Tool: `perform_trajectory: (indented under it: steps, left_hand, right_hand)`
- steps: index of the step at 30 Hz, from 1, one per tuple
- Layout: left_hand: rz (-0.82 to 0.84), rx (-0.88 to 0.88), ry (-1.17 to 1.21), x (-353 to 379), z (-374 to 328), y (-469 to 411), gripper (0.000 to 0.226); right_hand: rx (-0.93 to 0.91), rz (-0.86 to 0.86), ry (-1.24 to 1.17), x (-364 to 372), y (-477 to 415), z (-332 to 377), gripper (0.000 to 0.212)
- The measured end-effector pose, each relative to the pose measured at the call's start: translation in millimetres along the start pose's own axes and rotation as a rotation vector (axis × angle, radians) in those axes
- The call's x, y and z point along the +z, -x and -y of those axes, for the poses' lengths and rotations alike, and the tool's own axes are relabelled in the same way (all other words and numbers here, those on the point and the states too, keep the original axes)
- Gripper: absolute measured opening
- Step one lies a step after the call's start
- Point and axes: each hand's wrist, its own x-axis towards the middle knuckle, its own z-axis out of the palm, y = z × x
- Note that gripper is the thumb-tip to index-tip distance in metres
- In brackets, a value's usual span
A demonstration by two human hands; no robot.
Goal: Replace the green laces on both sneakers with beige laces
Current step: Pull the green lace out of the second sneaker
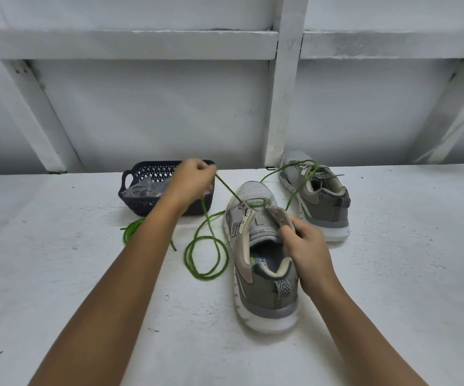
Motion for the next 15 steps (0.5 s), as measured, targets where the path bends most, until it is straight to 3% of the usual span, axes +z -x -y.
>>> perform_trajectory:
  steps: [2, 4, 6, 8, 11, 15]
  left_hand:
    - [-0.119, 0.033, -0.064, -13, 3, -1, 0.017]
    - [-0.097, 0.035, -0.285, -17, 10, 0, 0.017]
    - [-0.037, 0.05, -0.52, -12, 15, 3, 0.036]
    - [-0.05, 0.182, -0.641, 1, 13, 9, 0.045]
    - [0.011, 0.31, -0.745, 26, 9, 16, 0.038]
    - [0.098, 0.218, -0.706, 48, 11, 16, 0.032]
  right_hand:
    - [-0.001, -0.005, -0.003, 0, 0, -1, 0.026]
    - [0.002, -0.004, -0.015, 0, 1, -1, 0.025]
    - [0.002, -0.005, -0.023, 1, 0, -1, 0.026]
    - [0.003, -0.005, -0.018, 1, 0, -1, 0.027]
    - [0.008, -0.009, -0.015, 0, 0, -1, 0.026]
    - [0.011, -0.002, -0.013, 1, 0, 0, 0.028]
